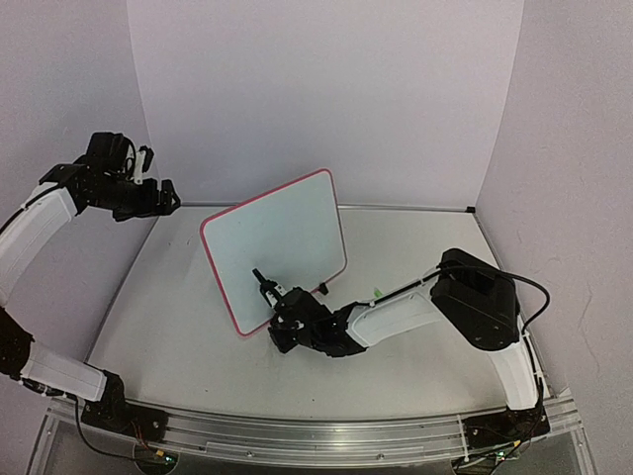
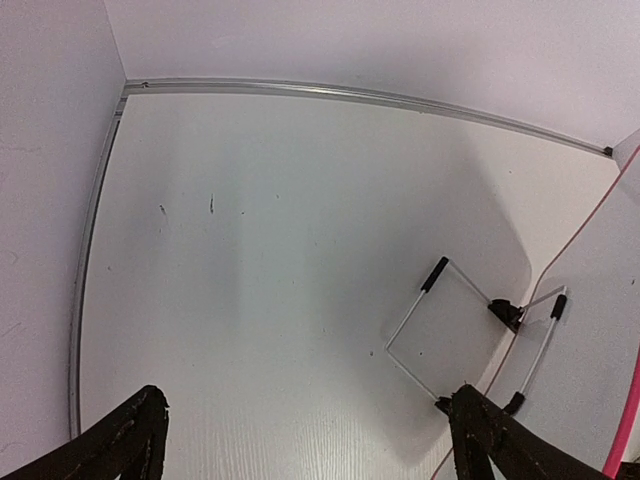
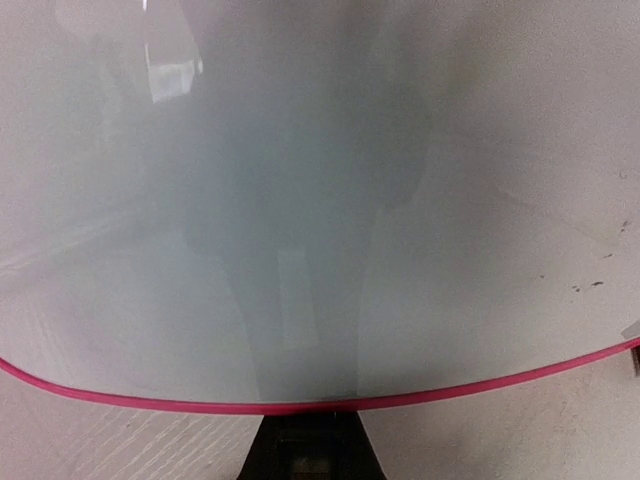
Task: Write a sentence on the whiteboard
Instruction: Move the whiteboard to the center of the board.
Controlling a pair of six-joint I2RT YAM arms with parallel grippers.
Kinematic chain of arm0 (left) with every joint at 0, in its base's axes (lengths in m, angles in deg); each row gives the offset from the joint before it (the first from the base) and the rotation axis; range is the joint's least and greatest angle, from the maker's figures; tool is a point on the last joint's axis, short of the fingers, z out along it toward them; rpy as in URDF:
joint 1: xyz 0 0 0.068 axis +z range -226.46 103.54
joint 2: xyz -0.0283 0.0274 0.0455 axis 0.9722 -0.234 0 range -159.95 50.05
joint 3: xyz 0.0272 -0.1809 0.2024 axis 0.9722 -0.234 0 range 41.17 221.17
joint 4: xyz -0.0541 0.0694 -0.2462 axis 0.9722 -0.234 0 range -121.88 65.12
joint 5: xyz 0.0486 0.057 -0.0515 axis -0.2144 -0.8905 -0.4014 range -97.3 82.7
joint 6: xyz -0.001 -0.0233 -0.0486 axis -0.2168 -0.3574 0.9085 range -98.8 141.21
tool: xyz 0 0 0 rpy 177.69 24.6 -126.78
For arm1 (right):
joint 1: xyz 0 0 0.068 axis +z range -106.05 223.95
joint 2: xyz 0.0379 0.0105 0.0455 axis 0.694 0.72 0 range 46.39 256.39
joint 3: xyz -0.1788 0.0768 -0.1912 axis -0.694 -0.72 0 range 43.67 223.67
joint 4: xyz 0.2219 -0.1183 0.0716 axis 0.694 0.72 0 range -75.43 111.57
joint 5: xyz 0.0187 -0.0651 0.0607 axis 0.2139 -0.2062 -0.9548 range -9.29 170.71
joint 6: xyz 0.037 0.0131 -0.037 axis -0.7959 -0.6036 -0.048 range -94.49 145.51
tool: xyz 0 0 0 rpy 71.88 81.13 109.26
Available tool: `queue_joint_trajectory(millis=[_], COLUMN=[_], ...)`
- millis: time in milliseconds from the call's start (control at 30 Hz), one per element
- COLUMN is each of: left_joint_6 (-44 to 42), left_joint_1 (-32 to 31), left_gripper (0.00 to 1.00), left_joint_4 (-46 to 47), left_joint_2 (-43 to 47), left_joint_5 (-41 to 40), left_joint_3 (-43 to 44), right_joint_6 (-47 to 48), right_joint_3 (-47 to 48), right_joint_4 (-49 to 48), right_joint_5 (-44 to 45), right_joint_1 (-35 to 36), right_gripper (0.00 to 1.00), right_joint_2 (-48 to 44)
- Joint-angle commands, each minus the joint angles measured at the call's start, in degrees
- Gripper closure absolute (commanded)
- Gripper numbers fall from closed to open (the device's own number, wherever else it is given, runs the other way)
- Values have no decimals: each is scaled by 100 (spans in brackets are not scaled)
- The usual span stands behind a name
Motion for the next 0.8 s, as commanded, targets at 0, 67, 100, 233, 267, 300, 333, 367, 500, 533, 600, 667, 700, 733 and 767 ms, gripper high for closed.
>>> queue_joint_trajectory(millis=[0,67,100,233,267,300,333,367,500,533,600,667,700,733,767], left_joint_6=[-172,-192,-198,-224,-226,-226,-226,-223,-207,-207,-229,-259,-266,-269,-273], left_joint_1=[25,28,25,27,22,23,24,24,26,28,25,27,25,24,24], left_gripper=[3,3,3,3,3,3,3,3,3,3,2,2,3,2,2], left_joint_4=[363,439,488,686,722,756,787,811,903,919,926,900,899,913,935], left_joint_2=[59,54,62,144,167,182,195,206,245,248,230,167,141,124,118], left_joint_5=[-91,-121,-146,-219,-217,-291,-362,-395,-445,-444,-416,-389,-394,-402,-416], left_joint_3=[-137,-214,-262,-469,-528,-572,-612,-648,-793,-815,-843,-855,-865,-876,-899], right_joint_6=[-801,-927,-1001,-1295,-1345,-1385,-1426,-1456,-1552,-1599,-1684,-1686,-1652,-1623,-1581], right_joint_3=[382,442,461,510,512,510,507,506,448,404,298,250,236,225,201], right_joint_4=[713,836,905,1118,1147,1169,1192,1221,1315,1323,1323,1324,1324,1324,1316], right_joint_5=[1583,1694,1733,1850,1873,1901,1931,1984,2239,2247,2226,2153,2078,1998,1886], right_joint_1=[-189,-252,-290,-446,-477,-504,-526,-538,-580,-599,-635,-662,-658,-662,-659], right_gripper=[100,100,100,100,100,100,100,100,100,100,100,100,99,93,85], right_joint_2=[254,302,318,357,357,350,343,339,294,266,183,113,69,38,-26])
